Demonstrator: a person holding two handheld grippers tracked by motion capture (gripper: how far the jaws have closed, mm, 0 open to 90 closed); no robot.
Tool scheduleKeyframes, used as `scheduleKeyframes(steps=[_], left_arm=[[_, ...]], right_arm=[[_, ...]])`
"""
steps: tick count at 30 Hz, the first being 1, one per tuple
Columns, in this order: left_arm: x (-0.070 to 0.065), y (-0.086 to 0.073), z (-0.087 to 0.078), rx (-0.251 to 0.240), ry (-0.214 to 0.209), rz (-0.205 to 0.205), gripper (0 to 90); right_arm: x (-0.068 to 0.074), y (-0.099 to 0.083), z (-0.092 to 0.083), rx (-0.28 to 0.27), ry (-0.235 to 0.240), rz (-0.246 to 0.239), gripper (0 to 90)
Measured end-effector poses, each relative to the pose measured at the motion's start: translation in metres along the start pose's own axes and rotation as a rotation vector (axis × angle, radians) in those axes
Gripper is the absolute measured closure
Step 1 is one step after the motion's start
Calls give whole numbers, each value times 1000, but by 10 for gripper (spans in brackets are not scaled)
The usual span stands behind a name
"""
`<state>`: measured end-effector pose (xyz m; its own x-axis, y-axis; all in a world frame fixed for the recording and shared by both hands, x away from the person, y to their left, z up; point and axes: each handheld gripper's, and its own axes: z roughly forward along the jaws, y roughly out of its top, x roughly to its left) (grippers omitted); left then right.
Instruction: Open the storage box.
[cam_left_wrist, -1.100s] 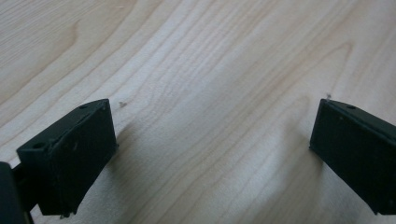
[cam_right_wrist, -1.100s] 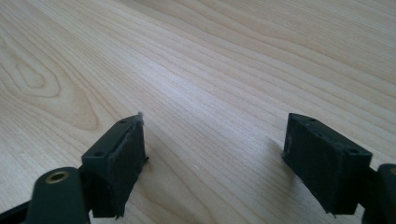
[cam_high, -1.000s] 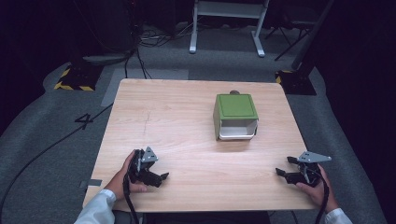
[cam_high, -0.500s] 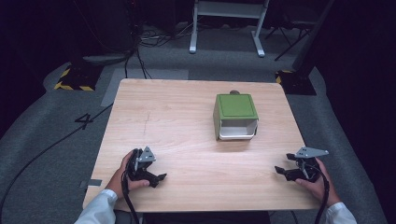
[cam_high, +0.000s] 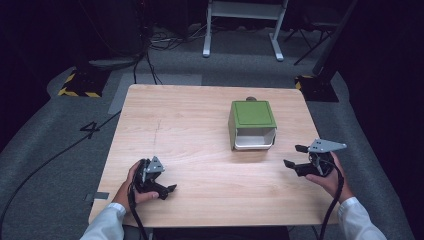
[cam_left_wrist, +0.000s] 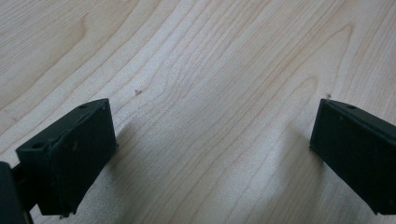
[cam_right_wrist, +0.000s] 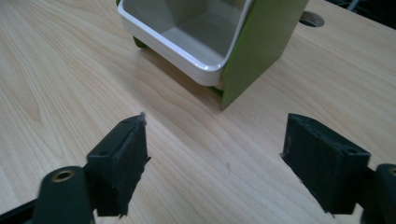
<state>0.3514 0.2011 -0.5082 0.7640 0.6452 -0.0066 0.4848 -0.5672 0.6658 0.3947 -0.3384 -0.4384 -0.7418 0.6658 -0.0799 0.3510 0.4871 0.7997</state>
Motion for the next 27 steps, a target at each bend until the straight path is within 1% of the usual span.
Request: scheduleKeyframes(steps=[2, 4, 9, 11, 16, 21, 22, 26, 27], left_arm=[[0, 0, 0, 2, 1, 0, 5], [0, 0, 0, 0, 1, -1, 5], [0, 0, 0, 0, 4, -3, 5], [0, 0, -1, 1, 5, -2, 5], [-1, -2, -1, 0, 8, -15, 5], [-1, -2, -1, -1, 8, -15, 5], [-1, -2, -1, 0, 8, -15, 5], [-1, -2, -1, -1, 8, -15, 5], [-1, -2, -1, -1, 8, -15, 5]], right_arm=[[1, 3, 2, -3, 1, -9, 250], [4, 11, 7, -13, 19, -27, 249], [10, 21, 16, -16, 45, -44, 255], [12, 24, 20, -18, 60, -50, 265], [17, 30, 30, -21, 88, -62, 272], [22, 35, 37, -28, 102, -71, 278], [26, 38, 42, -28, 114, -78, 284], [31, 41, 49, -30, 122, -90, 286], [34, 44, 54, -31, 125, -92, 289]])
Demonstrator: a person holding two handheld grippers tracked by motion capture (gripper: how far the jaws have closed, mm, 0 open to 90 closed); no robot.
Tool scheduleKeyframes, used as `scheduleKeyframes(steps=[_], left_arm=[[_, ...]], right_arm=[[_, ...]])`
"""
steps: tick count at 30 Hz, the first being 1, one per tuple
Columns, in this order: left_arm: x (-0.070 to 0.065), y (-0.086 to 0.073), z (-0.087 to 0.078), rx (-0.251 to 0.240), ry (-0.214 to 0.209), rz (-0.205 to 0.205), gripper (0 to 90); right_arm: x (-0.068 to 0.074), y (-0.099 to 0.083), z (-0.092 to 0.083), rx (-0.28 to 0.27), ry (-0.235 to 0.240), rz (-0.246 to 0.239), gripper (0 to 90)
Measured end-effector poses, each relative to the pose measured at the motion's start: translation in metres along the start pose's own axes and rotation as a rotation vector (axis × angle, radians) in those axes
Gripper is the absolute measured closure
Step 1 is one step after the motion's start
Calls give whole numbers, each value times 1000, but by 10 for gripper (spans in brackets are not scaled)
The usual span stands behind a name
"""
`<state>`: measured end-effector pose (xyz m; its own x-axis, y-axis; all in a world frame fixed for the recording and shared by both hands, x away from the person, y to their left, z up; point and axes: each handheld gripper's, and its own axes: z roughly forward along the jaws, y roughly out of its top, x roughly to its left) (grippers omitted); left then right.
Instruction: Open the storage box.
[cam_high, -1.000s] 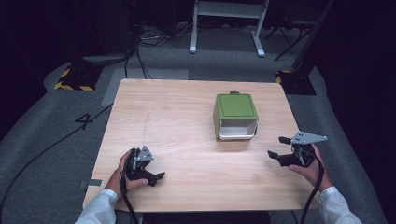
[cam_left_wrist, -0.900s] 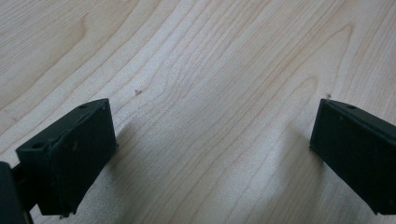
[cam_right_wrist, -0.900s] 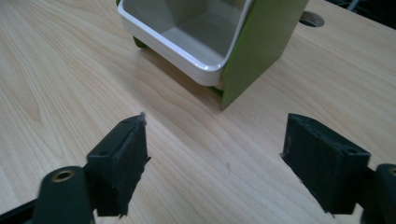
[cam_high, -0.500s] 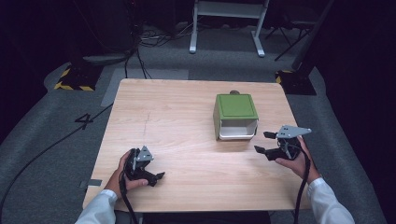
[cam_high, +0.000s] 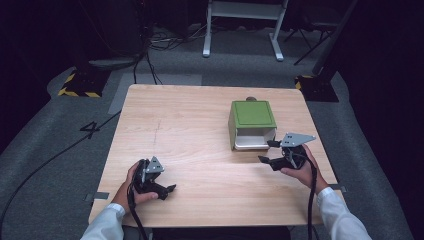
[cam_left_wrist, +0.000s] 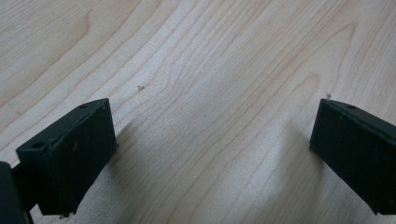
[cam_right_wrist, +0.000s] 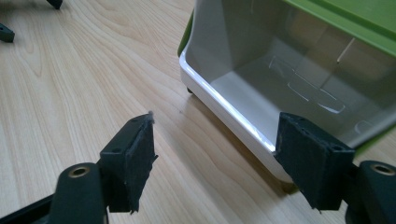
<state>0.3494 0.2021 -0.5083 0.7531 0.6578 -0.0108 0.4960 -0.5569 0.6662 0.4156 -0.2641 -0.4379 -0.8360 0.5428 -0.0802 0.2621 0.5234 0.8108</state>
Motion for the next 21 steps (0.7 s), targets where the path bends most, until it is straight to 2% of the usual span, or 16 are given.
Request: scheduleKeyframes(steps=[6, 10, 21], left_arm=[[0, 0, 0, 0, 0, 0, 5], [0, 0, 0, 0, 1, 0, 5], [0, 0, 0, 0, 0, 0, 5]], right_arm=[[1, 4, 13, 1, 11, -4, 291], [0, 8, 26, 20, 10, -4, 294], [-3, 13, 47, 46, 17, 9, 313]])
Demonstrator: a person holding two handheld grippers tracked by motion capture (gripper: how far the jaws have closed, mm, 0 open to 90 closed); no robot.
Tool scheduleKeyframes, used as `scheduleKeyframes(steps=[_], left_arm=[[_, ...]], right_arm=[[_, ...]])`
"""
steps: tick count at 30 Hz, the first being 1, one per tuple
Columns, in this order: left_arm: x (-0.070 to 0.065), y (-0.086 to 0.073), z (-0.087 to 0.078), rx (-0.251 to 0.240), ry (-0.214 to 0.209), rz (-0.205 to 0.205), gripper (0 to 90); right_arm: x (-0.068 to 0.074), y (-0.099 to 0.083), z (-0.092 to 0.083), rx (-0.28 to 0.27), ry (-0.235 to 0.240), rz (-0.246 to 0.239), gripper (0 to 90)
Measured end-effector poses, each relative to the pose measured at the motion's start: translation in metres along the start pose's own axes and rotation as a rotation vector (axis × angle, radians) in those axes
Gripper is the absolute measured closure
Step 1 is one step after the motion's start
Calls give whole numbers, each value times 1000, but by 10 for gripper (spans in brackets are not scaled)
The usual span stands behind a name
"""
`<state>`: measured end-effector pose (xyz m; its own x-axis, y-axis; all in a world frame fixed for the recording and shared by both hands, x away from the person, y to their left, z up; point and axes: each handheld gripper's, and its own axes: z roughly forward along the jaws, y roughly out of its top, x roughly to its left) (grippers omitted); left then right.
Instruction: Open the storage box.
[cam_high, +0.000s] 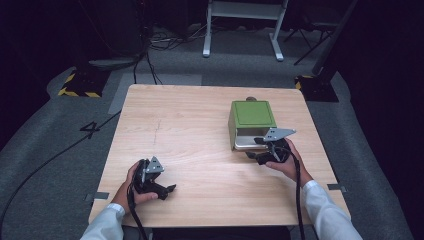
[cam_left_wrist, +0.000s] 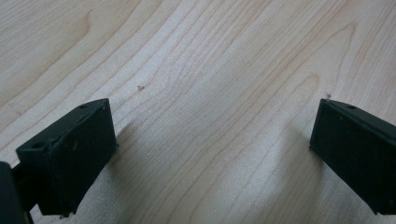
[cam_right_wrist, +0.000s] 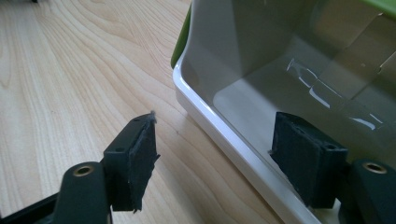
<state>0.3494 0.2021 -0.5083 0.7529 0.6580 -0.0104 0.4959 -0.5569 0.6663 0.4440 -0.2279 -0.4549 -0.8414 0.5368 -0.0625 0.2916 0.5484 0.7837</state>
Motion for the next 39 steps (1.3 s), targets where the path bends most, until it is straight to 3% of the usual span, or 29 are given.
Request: scheduleKeyframes(steps=[10, 21, 23, 31, 39], left_arm=[[0, 0, 0, 0, 0, 0, 5], [0, 0, 0, -1, 3, -3, 5], [0, 0, 0, -1, 4, -4, 5], [0, 0, 0, -2, 6, -3, 5], [-1, -1, -1, -2, 7, -4, 5]], right_arm=[[-2, -5, 8, 27, -3, 12, 328], [-4, -15, 1, 44, -7, 4, 472], [-2, -18, -2, 44, -11, -8, 518], [7, -26, -11, 60, 3, -64, 552], [13, -32, -17, 55, 16, -75, 554]])
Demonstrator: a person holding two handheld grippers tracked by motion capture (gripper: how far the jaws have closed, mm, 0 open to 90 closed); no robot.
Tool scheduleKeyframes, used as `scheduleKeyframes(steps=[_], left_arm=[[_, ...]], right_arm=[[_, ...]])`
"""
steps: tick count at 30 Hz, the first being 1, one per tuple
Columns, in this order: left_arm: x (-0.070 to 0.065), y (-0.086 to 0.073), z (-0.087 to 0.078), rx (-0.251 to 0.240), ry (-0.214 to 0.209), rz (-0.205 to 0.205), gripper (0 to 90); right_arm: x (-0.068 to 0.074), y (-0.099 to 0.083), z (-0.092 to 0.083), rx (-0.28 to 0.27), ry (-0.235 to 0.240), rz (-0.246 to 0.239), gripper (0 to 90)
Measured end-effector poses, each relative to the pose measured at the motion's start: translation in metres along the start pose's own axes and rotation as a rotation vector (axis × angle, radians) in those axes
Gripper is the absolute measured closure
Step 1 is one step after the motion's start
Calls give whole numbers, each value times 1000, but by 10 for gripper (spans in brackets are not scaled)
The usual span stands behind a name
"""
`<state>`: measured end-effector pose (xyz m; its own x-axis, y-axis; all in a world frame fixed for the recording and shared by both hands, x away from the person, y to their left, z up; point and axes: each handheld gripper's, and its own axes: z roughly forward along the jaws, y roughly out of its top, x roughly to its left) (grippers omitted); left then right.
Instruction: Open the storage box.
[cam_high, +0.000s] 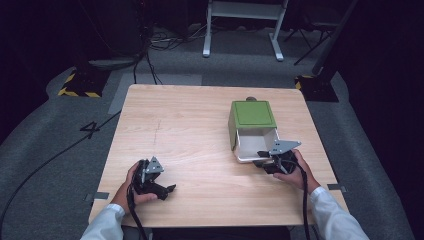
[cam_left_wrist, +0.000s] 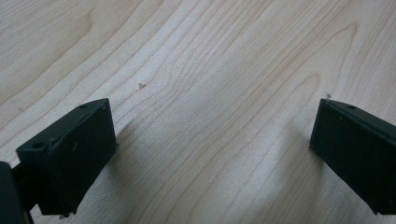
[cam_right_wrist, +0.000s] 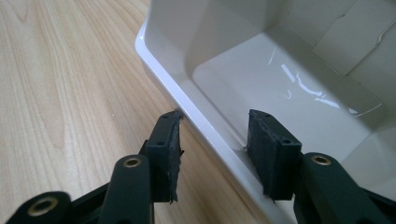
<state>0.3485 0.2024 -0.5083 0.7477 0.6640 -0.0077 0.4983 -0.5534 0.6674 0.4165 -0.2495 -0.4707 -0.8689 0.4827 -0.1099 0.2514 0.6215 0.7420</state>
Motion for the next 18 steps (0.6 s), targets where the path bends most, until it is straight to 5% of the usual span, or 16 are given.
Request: scheduleKeyframes(steps=[18], left_arm=[[0, 0, 0, 0, 0, 0, 5]], right_arm=[[11, -10, -11, -5, 35, -16, 559]])
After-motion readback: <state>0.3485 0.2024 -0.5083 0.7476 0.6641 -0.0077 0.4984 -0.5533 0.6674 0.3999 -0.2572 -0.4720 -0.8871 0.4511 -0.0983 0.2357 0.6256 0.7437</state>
